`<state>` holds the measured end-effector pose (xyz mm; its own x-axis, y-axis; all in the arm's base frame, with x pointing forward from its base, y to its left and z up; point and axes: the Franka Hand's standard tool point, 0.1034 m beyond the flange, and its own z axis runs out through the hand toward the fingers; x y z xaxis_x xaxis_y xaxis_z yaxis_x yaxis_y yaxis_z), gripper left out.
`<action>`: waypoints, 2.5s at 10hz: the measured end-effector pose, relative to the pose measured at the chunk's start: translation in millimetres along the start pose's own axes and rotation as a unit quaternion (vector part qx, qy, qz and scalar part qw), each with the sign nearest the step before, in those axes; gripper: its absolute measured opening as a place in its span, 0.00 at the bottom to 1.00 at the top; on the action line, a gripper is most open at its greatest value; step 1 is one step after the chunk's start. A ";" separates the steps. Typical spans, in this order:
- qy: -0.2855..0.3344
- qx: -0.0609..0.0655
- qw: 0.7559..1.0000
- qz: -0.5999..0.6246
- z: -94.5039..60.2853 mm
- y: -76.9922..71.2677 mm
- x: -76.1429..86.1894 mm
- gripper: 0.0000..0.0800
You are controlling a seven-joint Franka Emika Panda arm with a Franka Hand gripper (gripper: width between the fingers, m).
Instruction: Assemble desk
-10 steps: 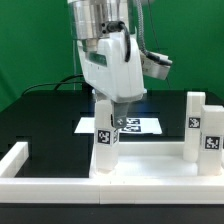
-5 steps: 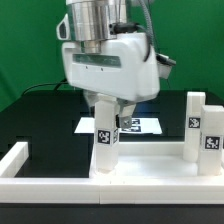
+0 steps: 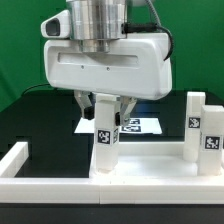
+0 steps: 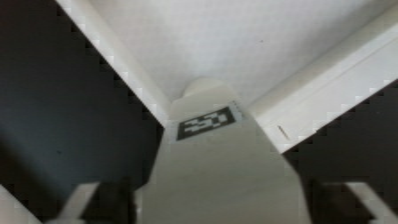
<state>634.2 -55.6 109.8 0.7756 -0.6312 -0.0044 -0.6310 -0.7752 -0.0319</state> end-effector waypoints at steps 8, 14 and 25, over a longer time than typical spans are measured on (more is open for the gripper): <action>-0.003 0.018 0.890 0.456 1.6 -5.2 -1.2 0.36; 0.004 0.011 0.912 0.409 0.4 -6.0 -1.5 0.59; 0.048 0.000 0.986 -0.161 4.9 -8.5 -5.0 0.81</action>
Offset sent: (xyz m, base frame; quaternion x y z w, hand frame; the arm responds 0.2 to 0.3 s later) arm 0.0038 -0.0093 -0.0022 -0.0061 0.0024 0.2862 0.9582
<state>635.7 -45.8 105.3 0.9303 -0.3526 0.1010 -0.3528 -0.9355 -0.0167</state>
